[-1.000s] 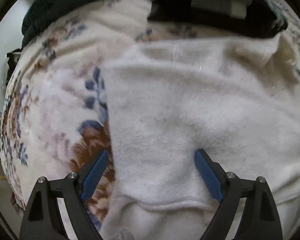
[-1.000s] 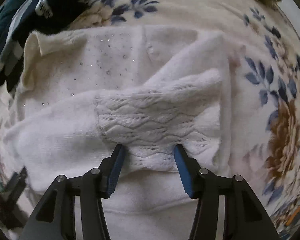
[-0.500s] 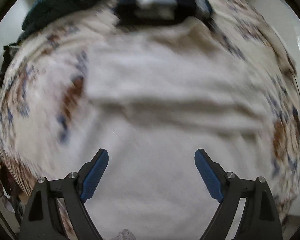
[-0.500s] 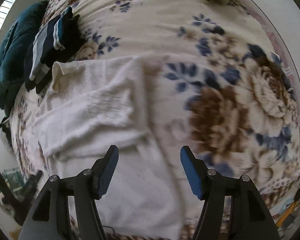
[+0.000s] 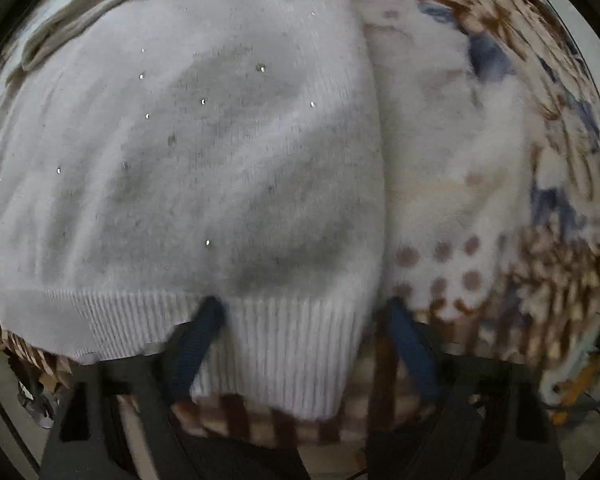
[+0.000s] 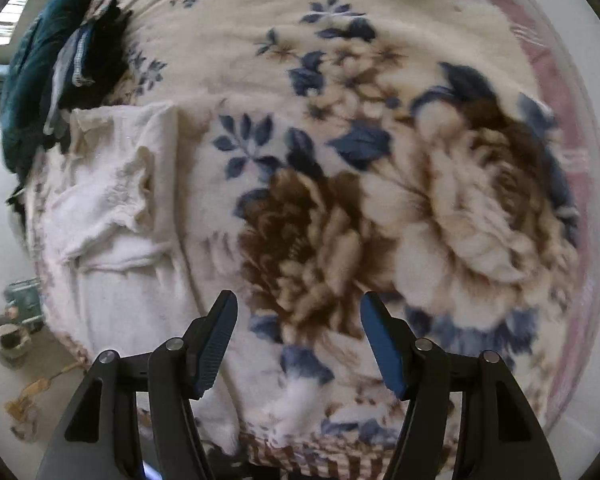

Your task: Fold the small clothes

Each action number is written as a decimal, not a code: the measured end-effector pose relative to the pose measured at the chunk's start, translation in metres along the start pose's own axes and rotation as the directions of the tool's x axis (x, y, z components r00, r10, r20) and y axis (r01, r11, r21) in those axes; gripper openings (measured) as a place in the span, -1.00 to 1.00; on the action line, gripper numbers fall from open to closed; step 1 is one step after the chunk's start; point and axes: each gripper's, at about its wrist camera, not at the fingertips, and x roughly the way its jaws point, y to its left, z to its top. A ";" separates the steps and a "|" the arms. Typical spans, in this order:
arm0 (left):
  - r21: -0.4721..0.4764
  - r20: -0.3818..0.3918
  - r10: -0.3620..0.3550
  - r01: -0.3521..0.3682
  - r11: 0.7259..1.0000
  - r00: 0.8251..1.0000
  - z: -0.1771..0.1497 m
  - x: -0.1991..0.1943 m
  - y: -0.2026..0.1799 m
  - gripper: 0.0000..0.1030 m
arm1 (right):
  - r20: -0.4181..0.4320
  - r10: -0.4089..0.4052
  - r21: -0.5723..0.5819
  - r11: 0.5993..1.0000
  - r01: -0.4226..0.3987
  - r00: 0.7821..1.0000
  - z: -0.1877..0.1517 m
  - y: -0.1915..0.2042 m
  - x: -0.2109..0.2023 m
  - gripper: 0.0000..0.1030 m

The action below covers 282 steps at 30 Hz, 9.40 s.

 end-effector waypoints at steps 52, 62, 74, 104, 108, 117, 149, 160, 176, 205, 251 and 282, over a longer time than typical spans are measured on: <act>-0.662 0.403 -0.339 0.527 0.533 0.850 -0.093 -0.025 0.470 -0.88 | 0.037 -0.289 -0.453 0.848 0.274 0.957 0.097 0.624 0.237 -0.88; -0.612 0.332 -0.391 0.512 0.603 0.858 -0.089 -0.008 0.483 -0.93 | -0.066 -0.240 -0.435 0.880 0.189 0.969 0.012 0.553 0.199 -0.06; -0.596 0.273 -0.341 0.437 0.674 0.899 -0.083 -0.023 0.472 -0.93 | -0.362 -0.005 0.073 0.997 0.033 0.932 -0.236 0.305 0.229 -0.90; -0.567 0.191 -0.312 0.364 0.738 0.931 -0.081 0.010 0.487 -0.79 | -0.359 -0.088 -0.097 0.994 0.057 0.929 -0.322 0.311 0.263 -0.88; -0.540 0.212 -0.302 0.369 0.757 0.930 -0.074 -0.035 0.486 -0.32 | -0.373 0.018 -0.063 0.997 -0.044 0.928 -0.308 0.308 0.231 -0.06; -0.363 0.465 -0.344 0.530 0.766 0.815 0.073 -0.124 0.489 0.26 | -0.126 0.083 -0.038 0.995 -0.088 0.989 -0.215 0.306 0.131 0.33; -0.219 0.366 -0.540 0.634 0.742 0.758 0.315 -0.017 0.517 -0.33 | 0.078 -0.013 0.031 0.999 0.010 0.997 0.108 0.352 0.157 0.33; -0.262 0.243 -0.608 0.655 0.709 0.755 0.135 -0.034 0.534 0.12 | -0.120 0.119 0.092 0.990 -0.109 0.986 -0.067 0.295 0.140 0.33; -0.371 0.121 -0.702 0.688 0.624 0.702 -0.007 0.034 0.485 0.15 | -0.244 0.411 0.273 0.898 -0.345 0.879 -0.246 0.266 0.251 0.33; -0.292 0.474 -0.777 0.907 0.305 0.414 0.298 -0.078 0.529 -0.31 | 0.202 0.524 0.103 0.829 -0.550 0.827 0.030 0.391 0.106 -0.70; -0.076 0.285 -0.453 0.491 0.868 0.845 0.387 -0.058 0.478 -0.94 | 0.167 0.037 -0.081 0.996 -0.024 0.985 0.133 0.360 0.136 -0.89; -0.157 0.265 -0.601 0.649 0.744 0.754 0.193 -0.015 0.503 -0.31 | -0.057 0.151 -0.123 0.980 -0.157 0.987 -0.024 0.321 0.163 0.10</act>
